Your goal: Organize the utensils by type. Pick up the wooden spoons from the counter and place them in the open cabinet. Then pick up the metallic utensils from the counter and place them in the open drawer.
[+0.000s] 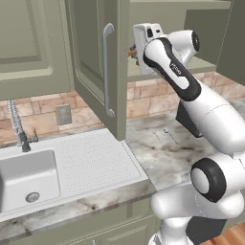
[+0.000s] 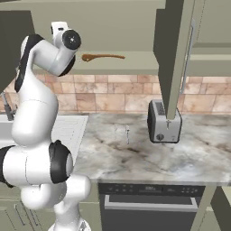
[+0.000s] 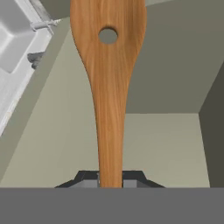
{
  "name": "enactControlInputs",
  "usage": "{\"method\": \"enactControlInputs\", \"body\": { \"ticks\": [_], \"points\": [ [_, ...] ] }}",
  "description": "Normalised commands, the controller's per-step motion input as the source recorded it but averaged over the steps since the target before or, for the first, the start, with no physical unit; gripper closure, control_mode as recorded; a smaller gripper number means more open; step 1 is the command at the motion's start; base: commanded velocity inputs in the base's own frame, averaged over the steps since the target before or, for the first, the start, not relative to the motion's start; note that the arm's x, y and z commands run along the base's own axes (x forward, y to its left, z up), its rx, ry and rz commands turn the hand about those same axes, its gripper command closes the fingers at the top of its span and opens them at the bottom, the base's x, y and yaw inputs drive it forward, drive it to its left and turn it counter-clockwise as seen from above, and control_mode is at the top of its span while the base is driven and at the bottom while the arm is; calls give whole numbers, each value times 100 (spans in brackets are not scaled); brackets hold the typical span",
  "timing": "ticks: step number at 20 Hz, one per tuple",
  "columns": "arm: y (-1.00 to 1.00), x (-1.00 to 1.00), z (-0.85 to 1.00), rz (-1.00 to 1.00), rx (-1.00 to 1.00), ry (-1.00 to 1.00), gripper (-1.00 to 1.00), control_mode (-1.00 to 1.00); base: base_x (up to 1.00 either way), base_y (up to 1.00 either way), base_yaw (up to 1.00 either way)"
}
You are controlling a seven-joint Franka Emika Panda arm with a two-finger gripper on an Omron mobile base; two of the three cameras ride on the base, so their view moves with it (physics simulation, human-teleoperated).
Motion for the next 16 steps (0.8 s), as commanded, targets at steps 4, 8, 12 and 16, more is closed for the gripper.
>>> {"method": "enactControlInputs", "body": {
  "ticks": [4, 8, 12, 16],
  "points": [
    [27, 27, 8, 0, 0, 0, 100, -100, 0, 0, 0],
    [24, 26, 0, 0, 0, 0, 100, -100, 0, 0, 0],
    [16, 17, -13, 0, 0, 0, 100, -100, 0, 0, 0],
    [12, 19, -16, 0, 0, 0, 100, -100, 0, 0, 0]
  ]
}}
